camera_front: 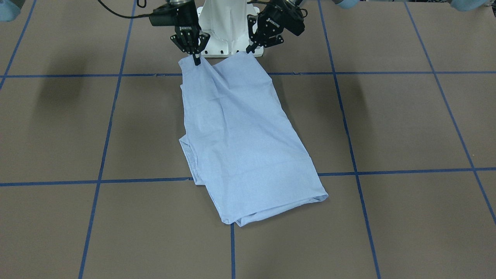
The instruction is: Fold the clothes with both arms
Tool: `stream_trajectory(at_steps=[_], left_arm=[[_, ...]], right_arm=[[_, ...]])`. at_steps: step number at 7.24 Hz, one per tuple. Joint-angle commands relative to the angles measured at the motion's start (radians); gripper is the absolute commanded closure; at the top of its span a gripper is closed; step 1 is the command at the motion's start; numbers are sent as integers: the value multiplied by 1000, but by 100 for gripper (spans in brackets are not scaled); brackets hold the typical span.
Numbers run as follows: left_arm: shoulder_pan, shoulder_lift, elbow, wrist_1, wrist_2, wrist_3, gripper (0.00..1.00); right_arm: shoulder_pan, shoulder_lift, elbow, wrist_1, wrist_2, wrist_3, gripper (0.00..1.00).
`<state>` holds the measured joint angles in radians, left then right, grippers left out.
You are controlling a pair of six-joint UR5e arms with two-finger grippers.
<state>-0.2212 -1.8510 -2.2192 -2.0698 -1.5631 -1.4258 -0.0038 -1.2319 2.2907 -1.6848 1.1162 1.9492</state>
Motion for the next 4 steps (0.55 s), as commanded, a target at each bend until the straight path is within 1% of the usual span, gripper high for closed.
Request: stream_trajectory(at_steps=[1,2,4], left_arm=[[13,-5,-147,176,-46,-5,100],[7,-11,-123,209,-46,2,100],[-97,-23,-25,212,-43,25,100]], right_arm=[[-81,21,168,-198,-30,14,100],[-49,41,127,-200,-29,7,100],[110,183,-93,-188,-19,-50,100]])
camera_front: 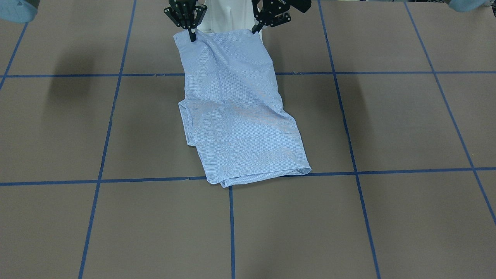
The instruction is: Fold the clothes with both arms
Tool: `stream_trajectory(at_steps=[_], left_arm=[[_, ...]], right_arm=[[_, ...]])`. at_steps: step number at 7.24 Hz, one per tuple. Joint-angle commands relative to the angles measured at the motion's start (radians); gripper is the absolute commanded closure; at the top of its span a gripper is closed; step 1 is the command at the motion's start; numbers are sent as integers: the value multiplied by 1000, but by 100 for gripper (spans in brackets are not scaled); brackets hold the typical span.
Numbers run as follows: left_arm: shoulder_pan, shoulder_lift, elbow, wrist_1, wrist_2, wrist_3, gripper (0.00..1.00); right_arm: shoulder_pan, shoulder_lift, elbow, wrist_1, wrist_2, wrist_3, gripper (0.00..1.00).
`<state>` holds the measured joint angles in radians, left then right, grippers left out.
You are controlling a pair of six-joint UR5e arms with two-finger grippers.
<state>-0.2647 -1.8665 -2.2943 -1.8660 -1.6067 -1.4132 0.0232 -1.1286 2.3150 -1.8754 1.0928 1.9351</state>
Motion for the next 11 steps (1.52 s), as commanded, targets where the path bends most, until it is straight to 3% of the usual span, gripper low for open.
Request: stream_trajectory(at_steps=[1,3,5,7,9,11], left_arm=[[-114,-29,85,10,-1,61,100],[-255,-97,152,43,-4,150,100],[-342,-160,257,80,-12,203,100],[-379,-271,471,65,-1,247,100],[-431,-304,667,-74,2,324,100],[-464,-322,833,-189,2,399,100]], right_arm=[[143,136,-196,18,4,-56,100],[257,153,-332,166,22,-140,100],[335,202,-421,196,70,-204,100],[395,368,-677,255,111,-232,100],[449,452,-956,483,139,-301,100],[486,486,-1051,515,196,-330,100]])
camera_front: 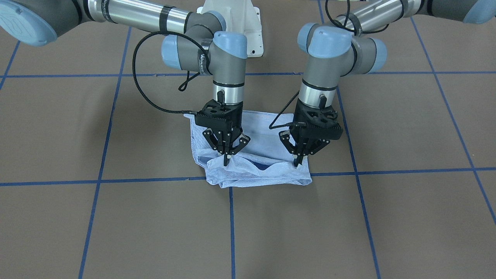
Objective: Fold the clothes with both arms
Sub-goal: 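Lift the near edge with both grippers and fold it over toward the far edge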
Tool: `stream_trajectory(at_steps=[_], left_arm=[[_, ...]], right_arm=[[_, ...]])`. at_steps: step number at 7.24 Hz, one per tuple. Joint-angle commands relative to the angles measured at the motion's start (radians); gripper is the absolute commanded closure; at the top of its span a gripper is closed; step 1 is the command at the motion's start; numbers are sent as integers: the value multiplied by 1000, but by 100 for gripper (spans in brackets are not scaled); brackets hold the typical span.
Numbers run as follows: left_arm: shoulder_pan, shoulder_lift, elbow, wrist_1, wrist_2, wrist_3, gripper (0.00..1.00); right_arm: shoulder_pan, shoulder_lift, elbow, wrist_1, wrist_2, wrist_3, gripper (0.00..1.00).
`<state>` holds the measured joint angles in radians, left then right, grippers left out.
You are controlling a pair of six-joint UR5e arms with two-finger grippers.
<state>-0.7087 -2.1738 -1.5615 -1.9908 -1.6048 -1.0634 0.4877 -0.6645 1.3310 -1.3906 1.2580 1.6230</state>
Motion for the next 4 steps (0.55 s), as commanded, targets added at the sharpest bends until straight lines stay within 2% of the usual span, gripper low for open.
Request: stream_trajectory(at_steps=[1,2,3,4], left_arm=[[-20,-32,160,-94,0,55,100],[-18,-43,211,-126,0,56,100],[-21,-31,219,-193,-1,138,1],[-37,-23,192,-235,-15,222,0]], right_arm=[[26,25,-84,30,41,-20,100],[26,23,-88,30,50,-43,6],[41,37,-89,30,78,-86,0],[78,63,-85,24,183,-112,0]])
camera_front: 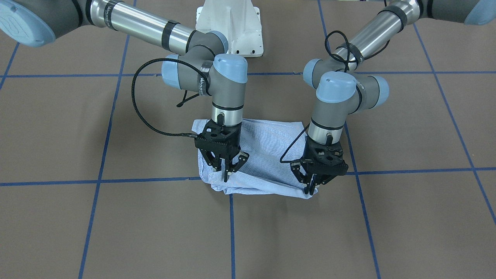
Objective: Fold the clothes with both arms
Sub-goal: 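Lift the near edge with both grippers and fold it over toward the far edge, then release the shirt and raise both grippers away from it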
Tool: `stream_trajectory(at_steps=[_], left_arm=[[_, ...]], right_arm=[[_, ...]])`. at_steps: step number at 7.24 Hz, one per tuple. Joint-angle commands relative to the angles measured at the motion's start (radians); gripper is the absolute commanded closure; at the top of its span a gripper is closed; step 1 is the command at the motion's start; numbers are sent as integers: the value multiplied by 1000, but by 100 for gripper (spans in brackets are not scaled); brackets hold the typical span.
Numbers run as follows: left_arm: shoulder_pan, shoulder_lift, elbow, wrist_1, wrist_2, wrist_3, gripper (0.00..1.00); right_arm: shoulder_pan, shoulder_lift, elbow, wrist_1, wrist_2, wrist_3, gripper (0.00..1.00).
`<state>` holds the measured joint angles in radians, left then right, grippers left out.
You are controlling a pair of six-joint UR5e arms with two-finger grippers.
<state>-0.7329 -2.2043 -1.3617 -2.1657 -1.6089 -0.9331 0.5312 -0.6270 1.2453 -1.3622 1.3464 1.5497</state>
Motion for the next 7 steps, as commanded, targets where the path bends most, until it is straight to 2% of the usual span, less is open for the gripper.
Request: stream_trajectory(at_steps=[1,2,3,4,5,6,7], left_arm=[[-17,52,-80,-56,-101,97,0],[-40,136,-200,-55,-190,108,0],[-42,244,-346,-40,-221,137,0],[-48,337,-502,51,-250,158,0],[-49,429,-672,183,-256,227,0],[-77,505,-792,273,-259,323,0],[-148,565,-830,309,-273,462,0]], right_arm=[[64,26,22,-17,197,-86,0],[94,-14,114,-81,265,-132,0],[125,-107,298,-189,314,-219,0],[169,-235,512,-298,383,-309,0],[232,-334,660,-380,477,-427,0],[304,-411,737,-420,552,-556,0],[405,-507,782,-439,636,-732,0]])
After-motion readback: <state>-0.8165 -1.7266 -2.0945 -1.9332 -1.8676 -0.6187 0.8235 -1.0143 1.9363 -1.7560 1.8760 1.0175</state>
